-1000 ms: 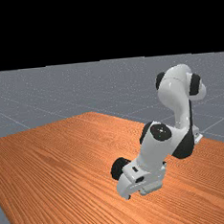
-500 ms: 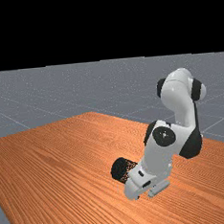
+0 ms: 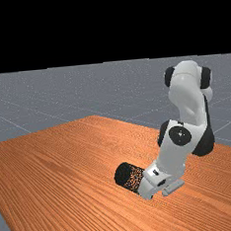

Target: Rotate the holder till the hole upward

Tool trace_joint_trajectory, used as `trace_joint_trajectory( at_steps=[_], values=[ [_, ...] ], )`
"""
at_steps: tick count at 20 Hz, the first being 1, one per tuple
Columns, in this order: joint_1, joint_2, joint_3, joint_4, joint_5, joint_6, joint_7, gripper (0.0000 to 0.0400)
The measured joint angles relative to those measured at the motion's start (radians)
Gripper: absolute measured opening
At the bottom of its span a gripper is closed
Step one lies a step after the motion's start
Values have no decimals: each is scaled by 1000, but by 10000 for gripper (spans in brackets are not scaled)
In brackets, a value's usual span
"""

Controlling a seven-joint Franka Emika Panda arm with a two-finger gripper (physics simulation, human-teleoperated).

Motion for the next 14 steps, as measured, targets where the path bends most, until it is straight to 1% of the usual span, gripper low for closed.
trace_joint_trajectory(
  at_steps=[1, 4, 9, 11, 14],
  values=[
    [8, -3, -6, -6, -9, -8, 10, 400],
    [2, -28, -13, -53, -21, 15, 1, 400],
    [-19, -62, -37, -122, -47, 46, -14, 400],
    [-36, -79, -32, -153, -37, 75, -29, 400],
    [-45, -92, -37, -178, -43, 91, -38, 400]
  ],
)
